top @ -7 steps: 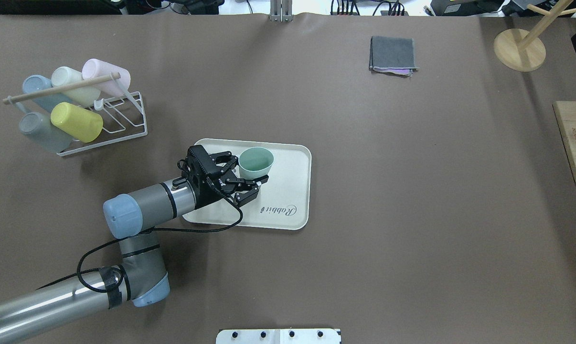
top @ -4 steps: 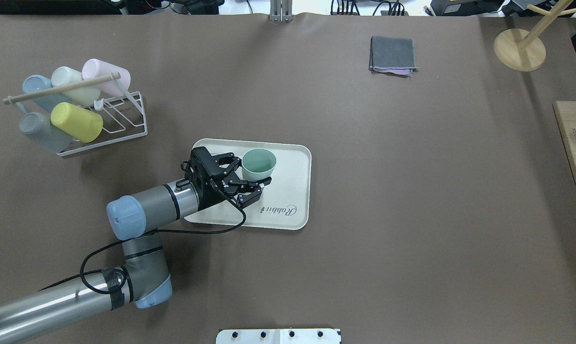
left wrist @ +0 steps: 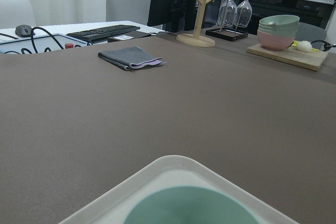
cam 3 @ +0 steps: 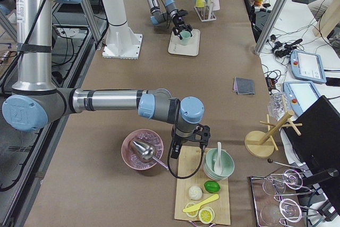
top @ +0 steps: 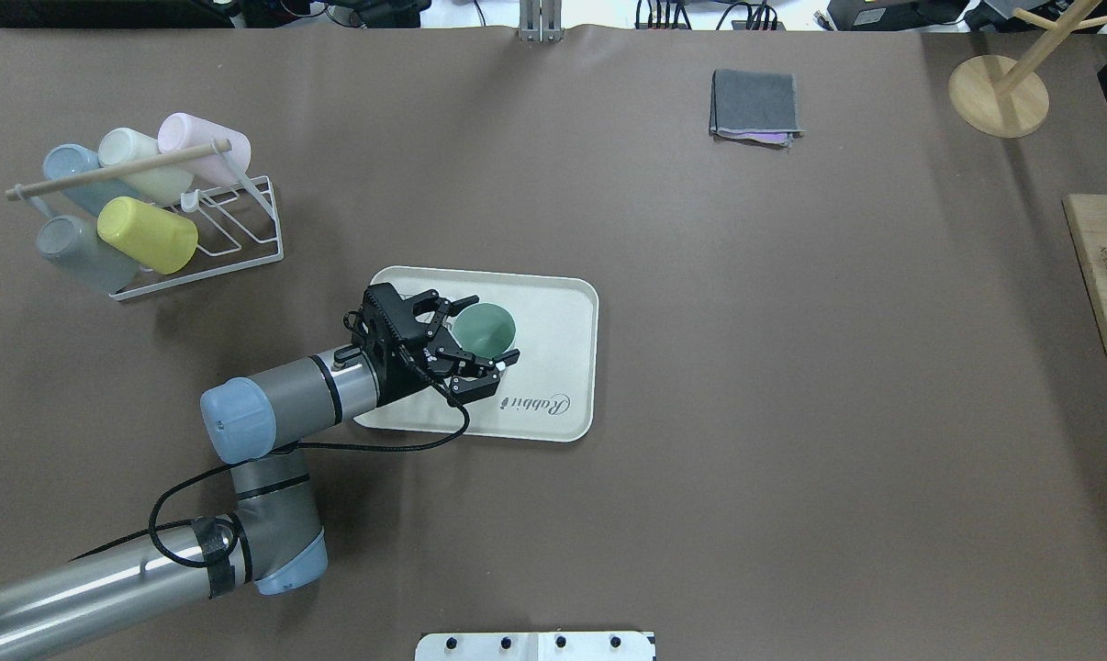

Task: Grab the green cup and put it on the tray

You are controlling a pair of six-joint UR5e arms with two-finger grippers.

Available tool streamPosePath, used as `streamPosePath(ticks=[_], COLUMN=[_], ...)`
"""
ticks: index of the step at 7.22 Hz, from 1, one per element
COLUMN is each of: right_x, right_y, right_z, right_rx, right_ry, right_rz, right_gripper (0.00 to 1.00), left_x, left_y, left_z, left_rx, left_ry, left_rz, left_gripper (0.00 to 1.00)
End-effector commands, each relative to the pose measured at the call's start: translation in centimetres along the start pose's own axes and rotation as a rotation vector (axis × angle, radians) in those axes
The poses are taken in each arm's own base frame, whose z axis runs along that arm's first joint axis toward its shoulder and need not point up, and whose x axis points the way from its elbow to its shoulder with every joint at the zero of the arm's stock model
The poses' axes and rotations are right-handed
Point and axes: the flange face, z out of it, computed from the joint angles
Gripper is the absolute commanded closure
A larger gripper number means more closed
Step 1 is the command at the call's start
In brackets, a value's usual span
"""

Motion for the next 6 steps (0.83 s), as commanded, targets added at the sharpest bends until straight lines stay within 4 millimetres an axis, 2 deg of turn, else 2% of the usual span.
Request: streamPosePath(ticks=[1, 3, 5, 6], right_x=[0.1, 0.2, 0.3, 0.6], right_y=[0.0, 0.0, 0.0, 0.0], right_z=[0.0, -0.2, -0.5, -0.7], right_rx=[0.001, 0.005, 0.012, 0.014], right_ry=[0.0, -0.003, -0.005, -0.006], right_rz=[0.002, 0.002, 0.004, 0.01], right_gripper=[0.0, 0.0, 0.0, 0.0], left_x=[-0.4, 0.3, 1.1, 1.9], left_y=[1.1, -0.4, -2.9, -4.9], left_z=[-2.2, -3.5, -4.2, -4.6], left_rx=[-0.012, 0.018, 0.066, 0.099], left_ry=[0.001, 0.019, 0.038, 0.054], left_rz=[0.001, -0.005, -0.017, -0.029], left_gripper=[0.02, 0.02, 0.02, 0.02])
